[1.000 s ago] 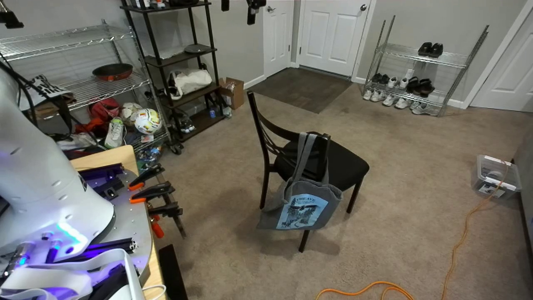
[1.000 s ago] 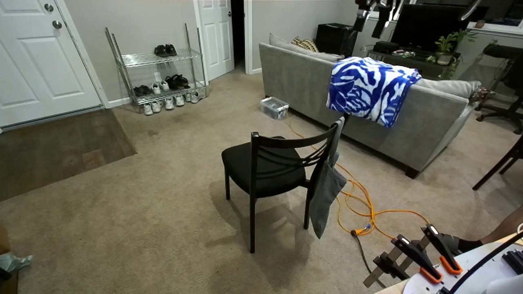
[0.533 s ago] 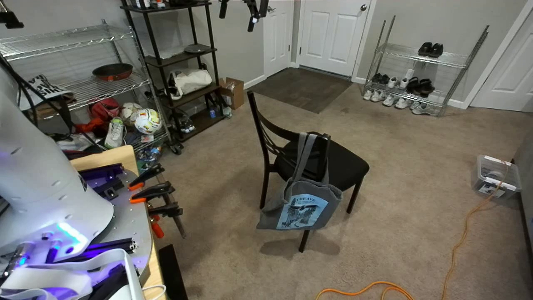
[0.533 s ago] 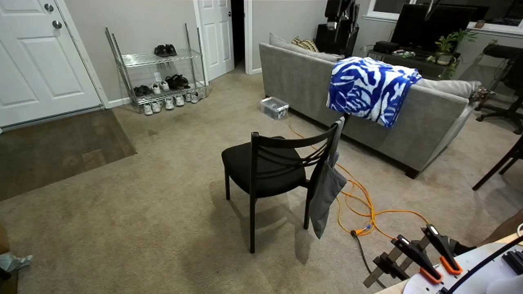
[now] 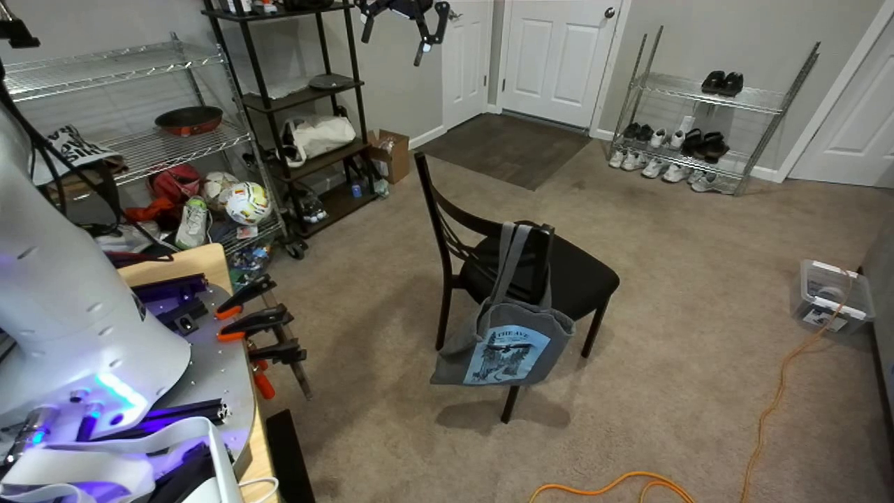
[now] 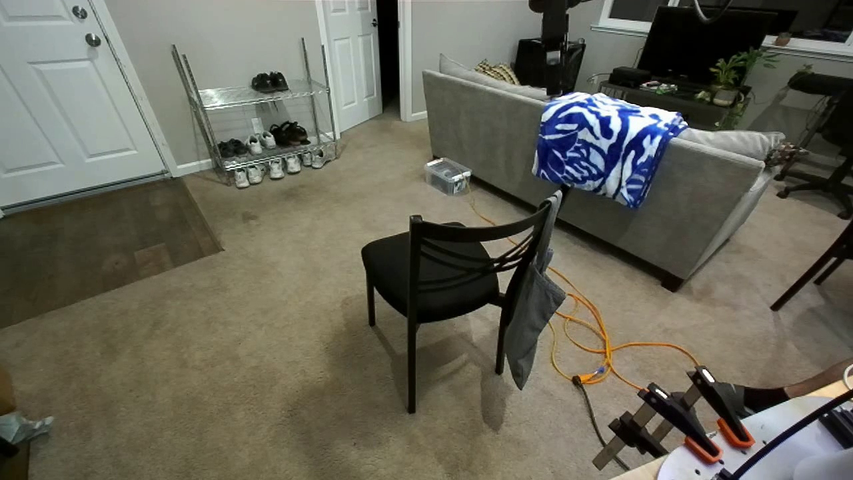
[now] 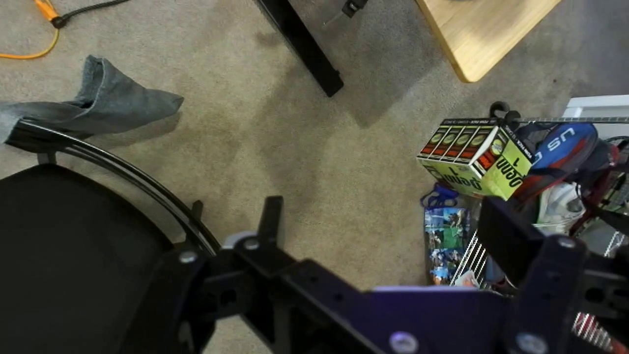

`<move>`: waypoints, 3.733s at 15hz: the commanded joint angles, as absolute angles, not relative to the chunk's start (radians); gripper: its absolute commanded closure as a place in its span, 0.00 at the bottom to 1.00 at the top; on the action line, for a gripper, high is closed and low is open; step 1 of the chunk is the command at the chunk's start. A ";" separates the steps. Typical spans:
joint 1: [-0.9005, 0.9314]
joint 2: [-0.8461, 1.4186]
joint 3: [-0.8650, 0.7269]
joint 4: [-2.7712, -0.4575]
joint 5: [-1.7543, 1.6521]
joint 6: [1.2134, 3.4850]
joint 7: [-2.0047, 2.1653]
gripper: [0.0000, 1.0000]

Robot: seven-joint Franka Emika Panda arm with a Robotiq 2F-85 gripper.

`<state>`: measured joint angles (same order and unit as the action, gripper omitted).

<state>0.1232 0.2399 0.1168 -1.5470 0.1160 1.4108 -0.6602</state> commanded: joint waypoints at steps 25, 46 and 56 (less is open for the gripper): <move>0.004 0.288 0.098 -1.587 -0.287 1.382 -1.438 0.00; 0.002 0.295 0.041 -1.676 -0.520 1.838 -1.645 0.00; -0.053 0.451 0.073 -1.756 -0.329 1.873 -2.062 0.00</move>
